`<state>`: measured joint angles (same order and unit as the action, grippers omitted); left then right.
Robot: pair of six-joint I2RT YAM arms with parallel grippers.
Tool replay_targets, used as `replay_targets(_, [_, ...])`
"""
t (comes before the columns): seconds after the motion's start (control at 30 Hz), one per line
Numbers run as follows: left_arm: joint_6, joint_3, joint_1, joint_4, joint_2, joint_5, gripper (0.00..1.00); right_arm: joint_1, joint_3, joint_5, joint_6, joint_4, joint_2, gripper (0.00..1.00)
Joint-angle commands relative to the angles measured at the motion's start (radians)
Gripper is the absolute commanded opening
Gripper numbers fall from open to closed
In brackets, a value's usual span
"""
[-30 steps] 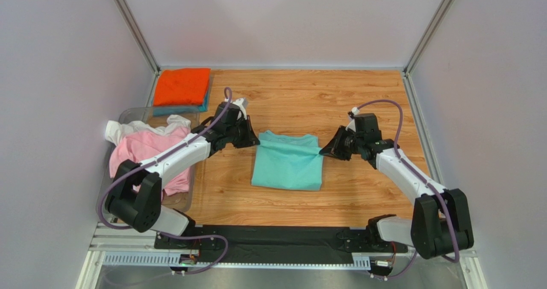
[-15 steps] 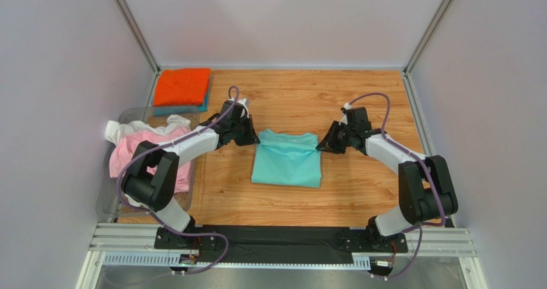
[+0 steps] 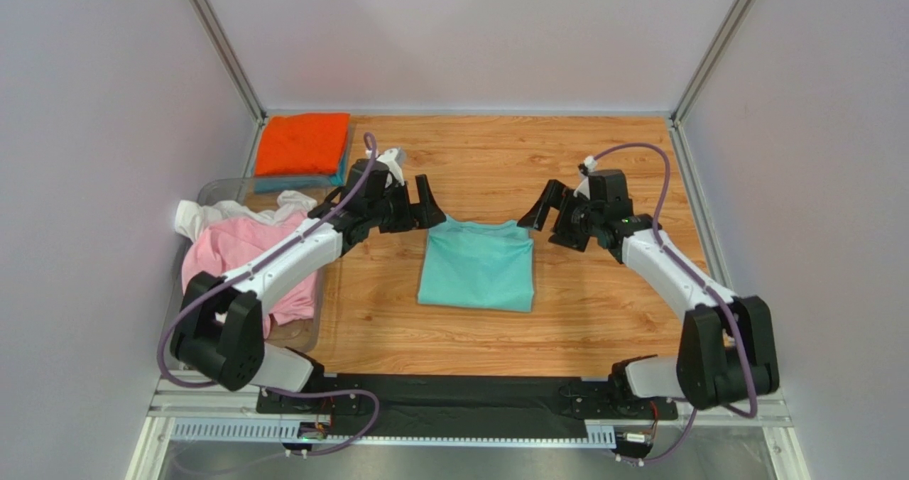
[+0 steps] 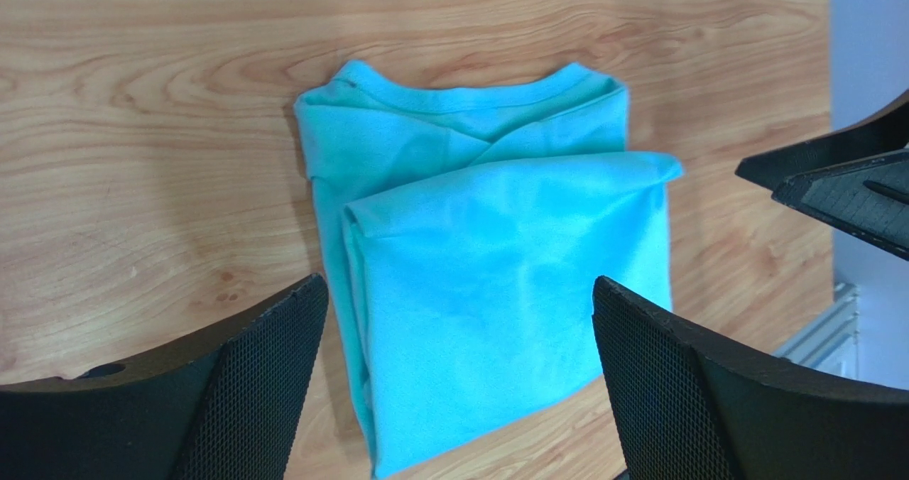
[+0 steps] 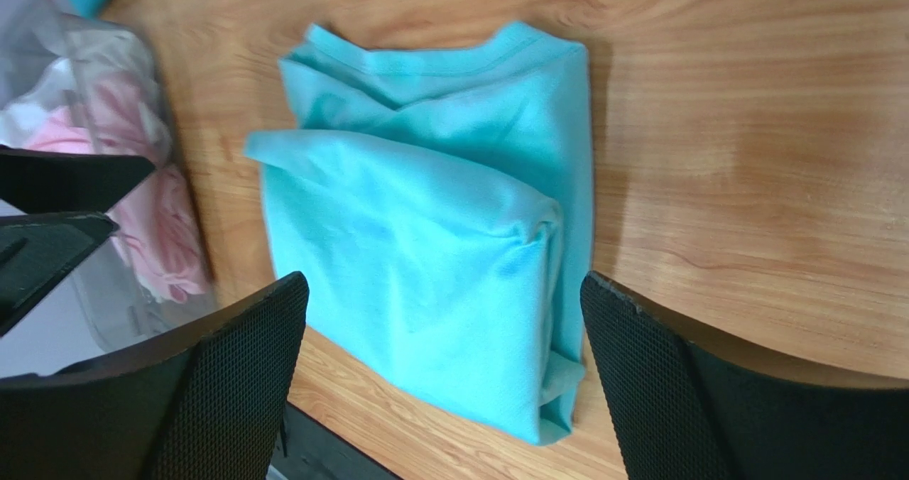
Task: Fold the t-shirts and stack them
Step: Fold the tshirt
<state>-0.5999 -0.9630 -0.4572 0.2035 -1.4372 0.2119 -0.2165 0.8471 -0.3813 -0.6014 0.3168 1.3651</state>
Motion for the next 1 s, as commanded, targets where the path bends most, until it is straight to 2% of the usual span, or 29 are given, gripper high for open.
replay_targets(0.0, [-0.004, 0.041, -0.023, -0.024, 0.104, 0.046, 1.0, -0.004, -0.031, 0.004, 0.009, 0.022, -0.134, 1.0])
replay_targets(0.13, [-0.021, 0.053, -0.072, -0.027, 0.113, 0.078, 1.0, -0.055, -0.071, -0.036, -0.008, 0.015, -0.195, 1.0])
replay_targets(0.27, [-0.035, 0.053, -0.083, -0.079, 0.063, 0.118, 1.0, -0.087, -0.083, -0.021, -0.012, -0.013, -0.182, 1.0])
replay_targets(0.53, [-0.014, 0.012, -0.081, -0.199, -0.123, 0.147, 1.0, -0.09, -0.039, -0.021, 0.005, -0.148, -0.002, 1.0])
replay_targets(0.63, [-0.014, -0.022, -0.081, -0.197, -0.195, 0.149, 1.0, -0.09, -0.003, -0.018, 0.014, -0.179, 0.072, 1.0])
replay_targets(0.8, [-0.015, -0.034, -0.074, -0.199, -0.272, 0.136, 1.0, -0.089, 0.04, 0.01, 0.02, -0.168, 0.146, 1.0])
replay_targets(0.97, [-0.017, -0.022, -0.067, -0.236, -0.319, 0.115, 1.0, -0.09, 0.075, 0.094, 0.054, -0.091, 0.129, 1.0])
